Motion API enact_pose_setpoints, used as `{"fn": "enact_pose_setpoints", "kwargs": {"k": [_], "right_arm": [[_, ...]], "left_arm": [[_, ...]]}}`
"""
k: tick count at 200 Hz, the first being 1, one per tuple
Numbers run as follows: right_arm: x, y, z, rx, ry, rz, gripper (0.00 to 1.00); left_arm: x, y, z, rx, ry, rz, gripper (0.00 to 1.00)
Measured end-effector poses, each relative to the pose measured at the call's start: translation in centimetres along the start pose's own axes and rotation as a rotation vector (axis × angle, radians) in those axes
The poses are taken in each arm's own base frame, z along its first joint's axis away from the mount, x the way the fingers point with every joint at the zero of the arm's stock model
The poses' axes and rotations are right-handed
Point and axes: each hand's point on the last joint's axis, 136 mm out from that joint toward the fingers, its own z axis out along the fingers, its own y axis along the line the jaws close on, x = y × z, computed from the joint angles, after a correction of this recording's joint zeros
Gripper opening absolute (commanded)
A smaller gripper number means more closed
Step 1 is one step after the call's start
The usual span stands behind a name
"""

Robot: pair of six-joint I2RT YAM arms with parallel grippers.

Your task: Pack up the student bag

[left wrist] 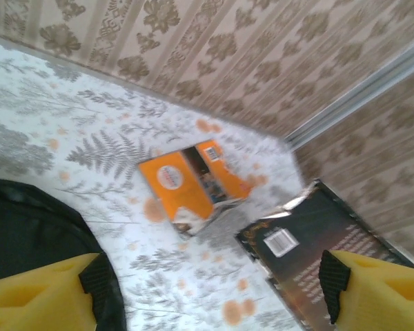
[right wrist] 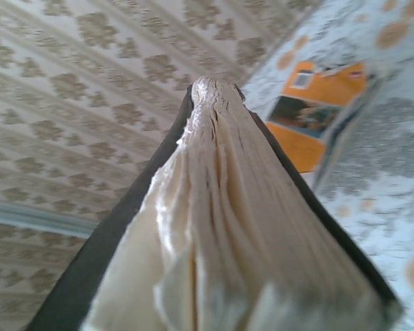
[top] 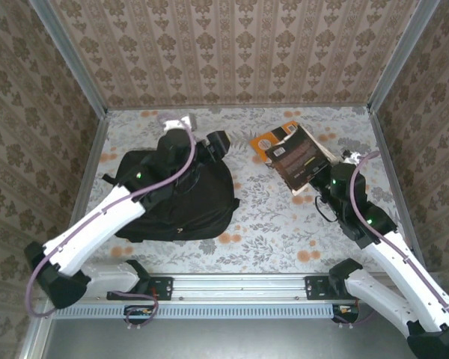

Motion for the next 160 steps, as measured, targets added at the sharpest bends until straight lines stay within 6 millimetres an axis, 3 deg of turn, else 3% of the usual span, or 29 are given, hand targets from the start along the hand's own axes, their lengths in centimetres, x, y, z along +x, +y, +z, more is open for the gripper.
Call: {"fn": "enact_pose_setpoints", "kwargs": {"k": [21, 41, 64, 84, 107, 160], "right_arm": [[0.5, -2.7, -0.2, 0.081, 0.015, -0.029, 0.00], [0.8, -4.6, -0.5, 0.140, 0.026, -0.055, 0.00], [0.8, -5.6, -1.2, 0.170, 0.027, -0.078, 0.00], [0.6, -5.8, -1.6, 0.172, 0.022, -0.089, 0.00], [0.8, -6.4, -1.8, 0.178, 0.019, -0.091, 0.00], [1.8, -8.6, -1.3, 0.230, 0.037, -0.092, 0.00]], "left_arm": [[2.0, 0.8, 2.6, -0.141, 0.137, 0.103, 0.85], [6.4, 1.4, 5.1, -0.281, 0.307, 0.232, 0.83], [11.7, 1.4, 7.1, -0.411, 0.483, 0.393, 0.79], [14.8, 2.2, 7.8, -0.495, 0.582, 0.481, 0.74], [16.2, 4.0, 7.3, -0.569, 0.659, 0.524, 0.70], [17.0, 5.6, 6.6, -0.612, 0.715, 0.521, 0.68]]}}
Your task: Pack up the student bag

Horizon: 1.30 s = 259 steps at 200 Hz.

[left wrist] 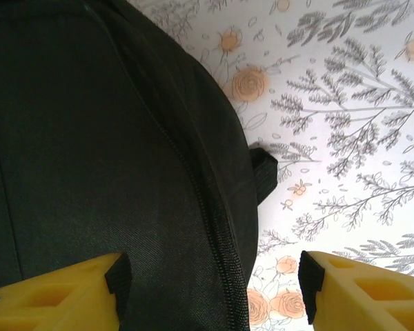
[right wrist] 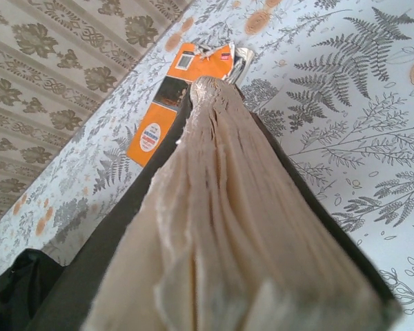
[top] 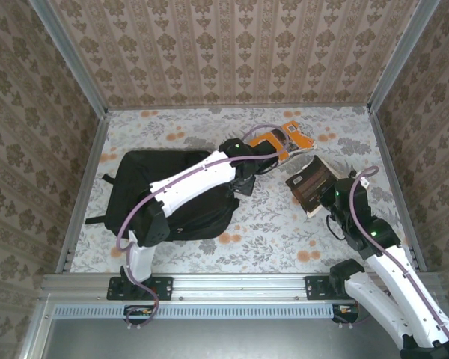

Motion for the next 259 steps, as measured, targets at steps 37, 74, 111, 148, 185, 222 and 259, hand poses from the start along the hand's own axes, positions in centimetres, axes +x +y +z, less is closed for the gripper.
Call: {"fn": "enact_pose_setpoints", "kwargs": {"k": [37, 74, 111, 148, 185, 222, 259], "right_arm": [[0.0, -0.3, 0.1, 0.006, 0.003, 0.008, 0.00], [0.3, -0.5, 0.3, 0.009, 0.015, 0.012, 0.00], [1.1, -1.0, 0.8, 0.016, 0.039, 0.018, 0.00], [1.5, -0.9, 1.1, 0.007, 0.059, 0.025, 0.00], [1.9, -0.5, 1.5, -0.002, 0.087, 0.040, 0.00], [2.2, -0.2, 1.7, -0.015, 0.105, 0.049, 0.00], [2.3, 0.2, 1.7, -0.032, 0.116, 0.051, 0.00]], "left_arm": [[1.5, -0.3, 1.5, 0.007, 0.057, 0.008, 0.66], [2.6, 0.1, 3.5, 0.002, 0.105, -0.008, 0.52], [3.1, 0.9, 4.1, 0.024, 0.122, -0.039, 0.34], [2.5, 0.9, 2.5, 0.080, 0.075, -0.059, 0.29], [2.0, 1.1, 1.0, 0.127, 0.040, -0.079, 0.25], [2.1, 1.3, 1.0, 0.146, 0.033, -0.086, 0.10], [2.6, 1.8, 1.8, 0.148, 0.050, -0.093, 0.00]]}}
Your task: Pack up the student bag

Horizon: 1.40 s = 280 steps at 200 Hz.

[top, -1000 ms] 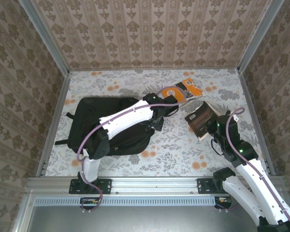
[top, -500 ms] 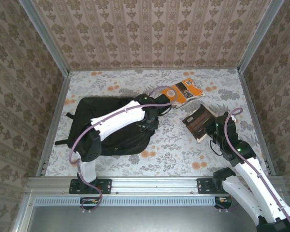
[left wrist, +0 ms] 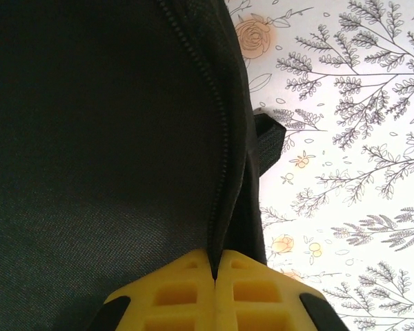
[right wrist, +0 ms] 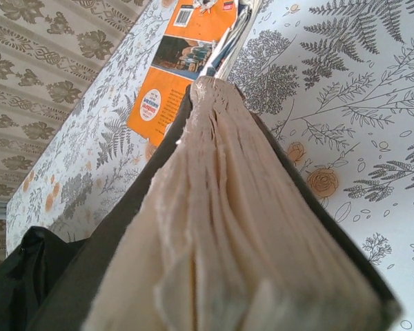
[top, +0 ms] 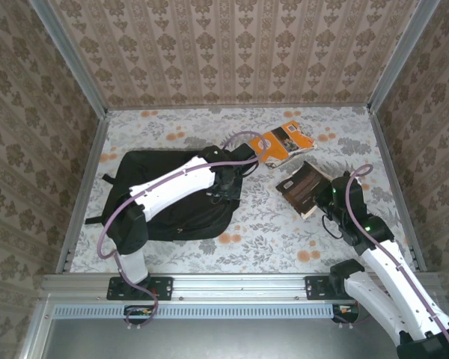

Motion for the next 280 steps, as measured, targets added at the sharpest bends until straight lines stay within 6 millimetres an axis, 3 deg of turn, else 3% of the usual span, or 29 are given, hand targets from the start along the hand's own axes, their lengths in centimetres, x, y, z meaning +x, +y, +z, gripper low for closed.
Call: {"fn": "enact_pose_setpoints", "kwargs": {"k": [27, 57, 90, 127, 145, 223, 280], "right_arm": [[0.5, 0.8, 0.4, -0.032, 0.033, -0.014, 0.00], [1.7, 3.2, 1.1, -0.117, 0.133, -0.063, 0.00], [2.4, 8.5, 1.1, -0.283, 0.253, -0.103, 0.00], [3.4, 15.7, -0.1, -0.478, 0.383, -0.155, 0.00], [4.8, 18.0, -0.3, -0.536, 0.454, -0.159, 0.00], [12.0, 19.8, 3.8, -0.462, 0.692, -0.141, 0.00], [17.0, 24.2, 6.9, -0.462, 0.776, -0.177, 0.00]], "left_arm": [[-0.3, 0.3, -1.0, 0.019, -0.022, -0.007, 0.00], [-1.1, 0.8, -4.2, 0.050, -0.091, 0.007, 0.00], [-1.7, 2.5, -8.1, 0.073, -0.165, 0.013, 0.00], [-1.9, 5.5, -10.7, 0.068, -0.208, -0.016, 0.00], [-1.8, 6.8, -12.0, 0.074, -0.232, -0.035, 0.00], [-1.0, 9.7, -15.3, 0.098, -0.291, -0.076, 0.00], [-0.2, 10.2, -16.5, 0.129, -0.312, -0.083, 0.00]]}}
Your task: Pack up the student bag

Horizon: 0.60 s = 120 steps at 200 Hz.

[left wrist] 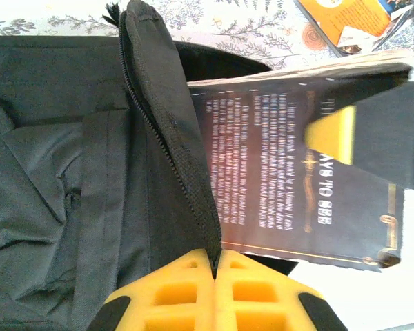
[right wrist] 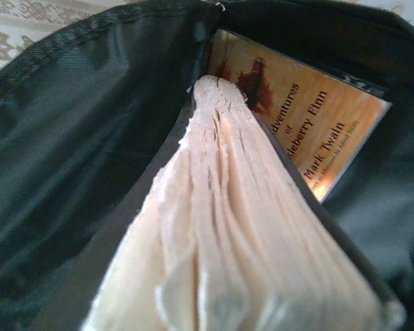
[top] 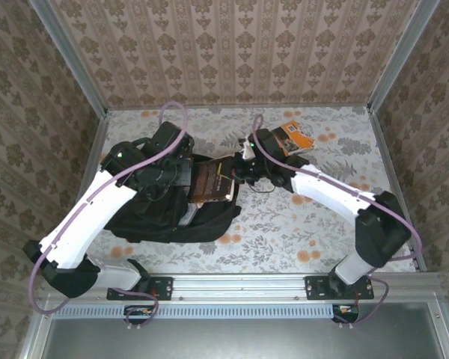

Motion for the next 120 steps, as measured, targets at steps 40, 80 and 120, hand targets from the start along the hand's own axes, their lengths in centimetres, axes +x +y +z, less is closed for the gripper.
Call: {"fn": "enact_pose_setpoints", "kwargs": {"k": [40, 80, 120], "right_arm": [[-0.2, 0.0, 4.8, 0.007, -0.004, 0.053, 0.01], [0.6, 0.1, 9.3, 0.032, 0.006, 0.082, 0.00], [1.0, 2.9, 10.2, -0.048, 0.007, 0.031, 0.04]], "left_arm": [[0.1, 0.7, -0.6, -0.004, -0.007, -0.003, 0.00], [0.1, 1.2, -1.6, 0.007, -0.035, 0.000, 0.00], [-0.1, 1.8, -2.0, 0.003, -0.047, 0.004, 0.00]]}}
